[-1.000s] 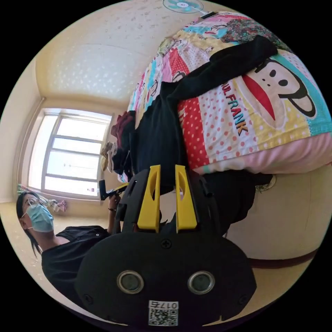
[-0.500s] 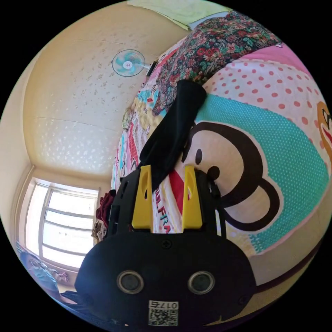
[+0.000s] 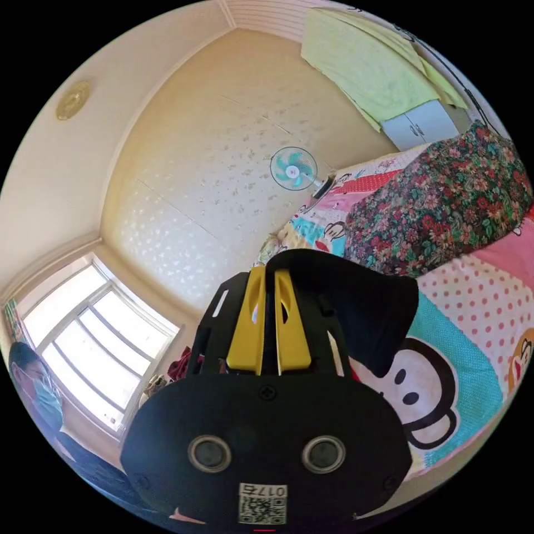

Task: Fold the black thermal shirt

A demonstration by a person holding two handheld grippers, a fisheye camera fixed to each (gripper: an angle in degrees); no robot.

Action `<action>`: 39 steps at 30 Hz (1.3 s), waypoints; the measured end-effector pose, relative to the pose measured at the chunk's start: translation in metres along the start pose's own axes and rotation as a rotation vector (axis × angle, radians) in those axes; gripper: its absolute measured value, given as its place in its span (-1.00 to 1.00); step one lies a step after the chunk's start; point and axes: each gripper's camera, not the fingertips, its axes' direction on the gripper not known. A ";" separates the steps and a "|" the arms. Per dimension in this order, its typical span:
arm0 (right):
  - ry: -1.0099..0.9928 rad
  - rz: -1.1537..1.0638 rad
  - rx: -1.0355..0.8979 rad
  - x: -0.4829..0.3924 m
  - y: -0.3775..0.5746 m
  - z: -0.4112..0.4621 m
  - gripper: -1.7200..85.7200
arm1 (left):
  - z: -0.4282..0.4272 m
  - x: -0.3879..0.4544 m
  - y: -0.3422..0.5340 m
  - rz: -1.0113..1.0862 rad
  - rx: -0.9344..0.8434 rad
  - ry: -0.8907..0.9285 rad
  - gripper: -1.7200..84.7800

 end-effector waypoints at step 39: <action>0.419 -0.408 -0.887 -0.148 0.340 0.353 -0.89 | -0.169 0.012 -0.013 -0.015 0.301 0.113 -0.75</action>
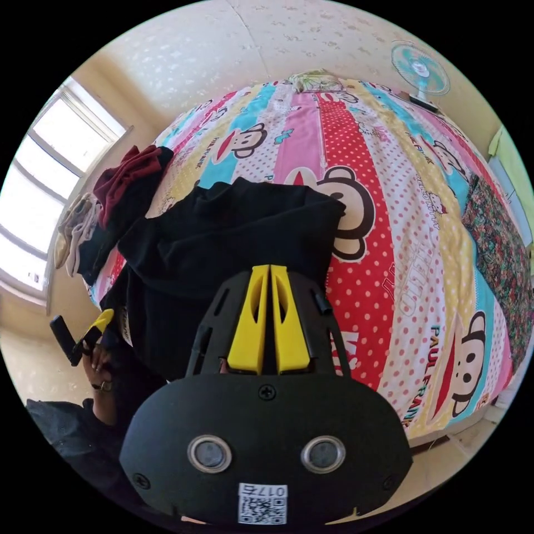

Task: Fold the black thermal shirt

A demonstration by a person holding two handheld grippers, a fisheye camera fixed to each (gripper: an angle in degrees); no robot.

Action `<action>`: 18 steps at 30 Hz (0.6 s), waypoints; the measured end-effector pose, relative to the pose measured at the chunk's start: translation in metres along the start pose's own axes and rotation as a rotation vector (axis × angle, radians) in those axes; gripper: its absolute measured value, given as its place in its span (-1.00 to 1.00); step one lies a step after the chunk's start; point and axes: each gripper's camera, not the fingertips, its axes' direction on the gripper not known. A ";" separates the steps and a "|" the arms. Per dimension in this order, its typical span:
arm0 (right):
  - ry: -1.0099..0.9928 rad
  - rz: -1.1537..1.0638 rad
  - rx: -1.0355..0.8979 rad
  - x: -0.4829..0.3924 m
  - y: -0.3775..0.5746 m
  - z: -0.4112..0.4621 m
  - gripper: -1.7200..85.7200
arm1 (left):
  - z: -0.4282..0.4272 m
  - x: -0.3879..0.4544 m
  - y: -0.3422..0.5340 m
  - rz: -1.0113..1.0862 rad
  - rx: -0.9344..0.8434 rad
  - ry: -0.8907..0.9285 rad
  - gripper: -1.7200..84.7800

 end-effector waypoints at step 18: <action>0.082 0.032 0.070 0.023 -0.057 0.067 -0.90 | 0.049 0.026 -0.112 0.029 -0.155 -0.106 -0.83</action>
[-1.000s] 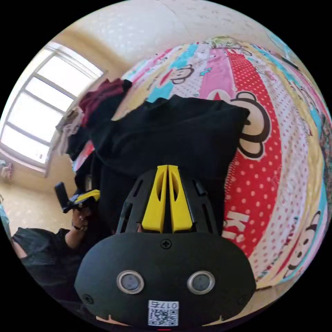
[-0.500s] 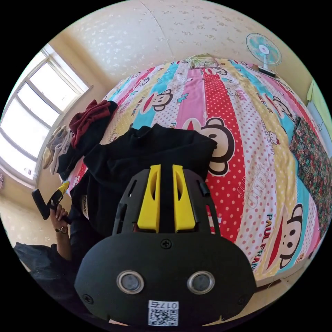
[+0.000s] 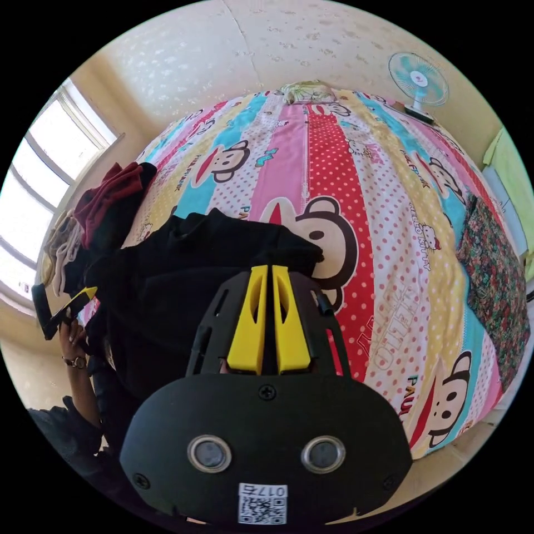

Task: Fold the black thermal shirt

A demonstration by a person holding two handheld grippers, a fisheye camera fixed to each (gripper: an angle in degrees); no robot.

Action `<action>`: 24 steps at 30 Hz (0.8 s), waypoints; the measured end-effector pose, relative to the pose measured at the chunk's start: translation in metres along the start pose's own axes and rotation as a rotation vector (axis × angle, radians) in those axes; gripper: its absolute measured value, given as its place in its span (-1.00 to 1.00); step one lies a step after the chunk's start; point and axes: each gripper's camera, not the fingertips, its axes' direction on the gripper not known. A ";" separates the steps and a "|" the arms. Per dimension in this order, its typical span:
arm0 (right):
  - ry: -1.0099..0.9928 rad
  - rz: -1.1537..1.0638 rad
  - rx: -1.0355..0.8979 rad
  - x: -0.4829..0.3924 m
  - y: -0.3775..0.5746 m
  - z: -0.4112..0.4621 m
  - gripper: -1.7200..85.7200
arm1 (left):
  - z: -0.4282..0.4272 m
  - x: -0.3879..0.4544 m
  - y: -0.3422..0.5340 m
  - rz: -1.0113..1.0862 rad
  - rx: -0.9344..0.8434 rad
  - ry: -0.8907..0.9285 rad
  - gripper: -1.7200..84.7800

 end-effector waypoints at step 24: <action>-0.128 0.078 -0.079 0.061 0.095 0.038 -0.89 | -0.152 -0.059 0.145 -0.404 -0.182 0.077 -0.70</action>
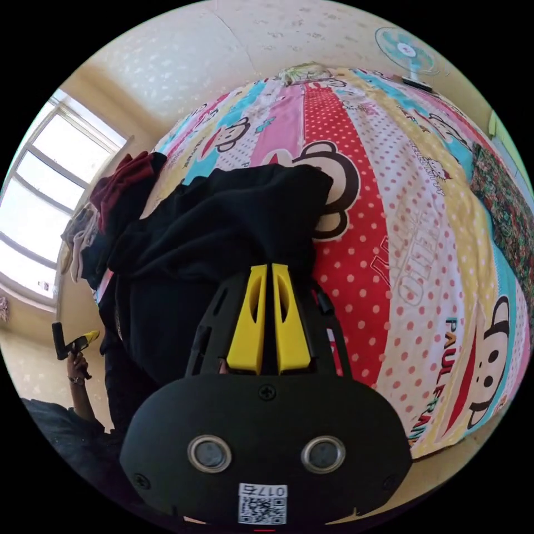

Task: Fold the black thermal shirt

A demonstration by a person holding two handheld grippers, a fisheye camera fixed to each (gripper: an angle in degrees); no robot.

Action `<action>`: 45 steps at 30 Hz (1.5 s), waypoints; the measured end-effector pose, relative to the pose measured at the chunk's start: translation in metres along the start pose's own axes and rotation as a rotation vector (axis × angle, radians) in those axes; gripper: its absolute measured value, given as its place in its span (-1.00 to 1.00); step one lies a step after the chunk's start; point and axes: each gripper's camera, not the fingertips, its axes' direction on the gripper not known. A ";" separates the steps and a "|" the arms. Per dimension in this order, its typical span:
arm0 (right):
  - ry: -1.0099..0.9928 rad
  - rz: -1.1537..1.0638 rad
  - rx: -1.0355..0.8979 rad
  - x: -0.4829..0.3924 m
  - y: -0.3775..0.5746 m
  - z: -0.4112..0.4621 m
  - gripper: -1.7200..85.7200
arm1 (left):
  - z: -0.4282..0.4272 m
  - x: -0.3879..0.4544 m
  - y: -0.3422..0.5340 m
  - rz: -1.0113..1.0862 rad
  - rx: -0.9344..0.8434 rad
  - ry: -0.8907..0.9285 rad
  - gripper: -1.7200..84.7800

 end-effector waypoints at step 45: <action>-0.681 -0.918 -0.028 -0.339 0.183 -0.046 -0.84 | -0.128 0.171 0.124 0.388 0.583 0.031 -0.82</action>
